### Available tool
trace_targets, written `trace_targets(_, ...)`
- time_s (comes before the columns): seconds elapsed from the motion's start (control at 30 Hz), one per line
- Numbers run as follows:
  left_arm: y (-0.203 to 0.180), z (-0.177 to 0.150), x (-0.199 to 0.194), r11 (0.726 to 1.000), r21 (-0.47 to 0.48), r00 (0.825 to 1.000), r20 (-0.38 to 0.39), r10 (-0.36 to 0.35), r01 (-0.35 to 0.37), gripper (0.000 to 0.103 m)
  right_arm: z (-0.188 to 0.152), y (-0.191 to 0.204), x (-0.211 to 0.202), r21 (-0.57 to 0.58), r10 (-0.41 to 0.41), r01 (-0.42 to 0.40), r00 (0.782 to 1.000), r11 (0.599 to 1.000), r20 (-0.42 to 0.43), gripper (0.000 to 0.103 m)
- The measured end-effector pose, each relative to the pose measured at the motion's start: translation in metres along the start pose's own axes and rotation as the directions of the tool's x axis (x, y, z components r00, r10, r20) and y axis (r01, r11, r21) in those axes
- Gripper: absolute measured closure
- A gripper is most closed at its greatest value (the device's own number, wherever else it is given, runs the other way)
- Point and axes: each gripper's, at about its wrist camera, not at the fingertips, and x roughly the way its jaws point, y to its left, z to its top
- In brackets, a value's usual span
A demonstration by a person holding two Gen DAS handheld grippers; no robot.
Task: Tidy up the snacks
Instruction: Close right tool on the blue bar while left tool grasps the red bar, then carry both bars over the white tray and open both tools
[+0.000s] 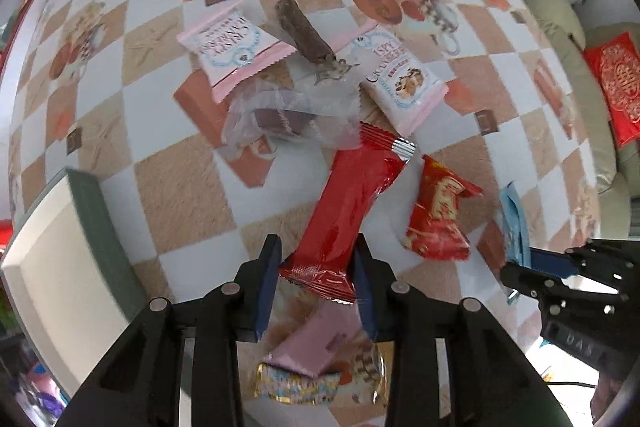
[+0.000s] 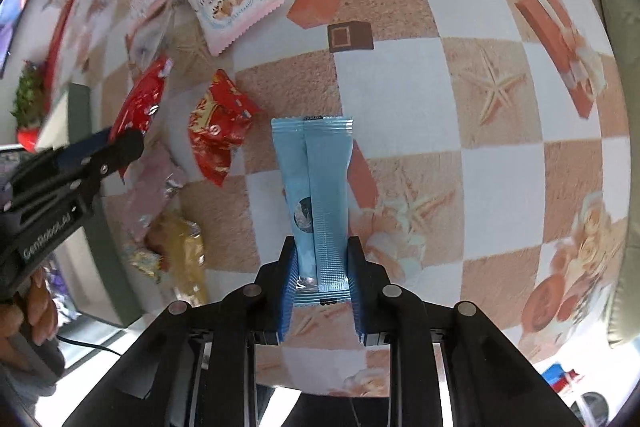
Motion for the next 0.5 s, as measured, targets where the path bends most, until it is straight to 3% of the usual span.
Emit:
trace_targets(0.2, 0.015, -0.021, -0.023, 1.0, -0.015, 0.999, 0.035, -0.012, 0.013, 0.065, -0.024, -0.023, -0.007, 0.015, 0.021, -0.021, 1.0, 1.0, 0.004, 0.078)
trace_targets(0.33, 0.032, -0.043, -0.038, 0.999, -0.008, 0.998, 0.05, -0.037, 0.038, 0.065, -0.022, -0.014, -0.01, 0.024, 0.036, -0.037, 0.999, 0.999, 0.01, 0.078)
trace_targets(0.5, 0.037, -0.069, -0.052, 0.997, -0.067, 0.998, 0.063, -0.019, 0.023, 0.065, -0.017, 0.025, -0.055, -0.007, 0.046, -0.046, 0.999, 0.999, 0.015, 0.078)
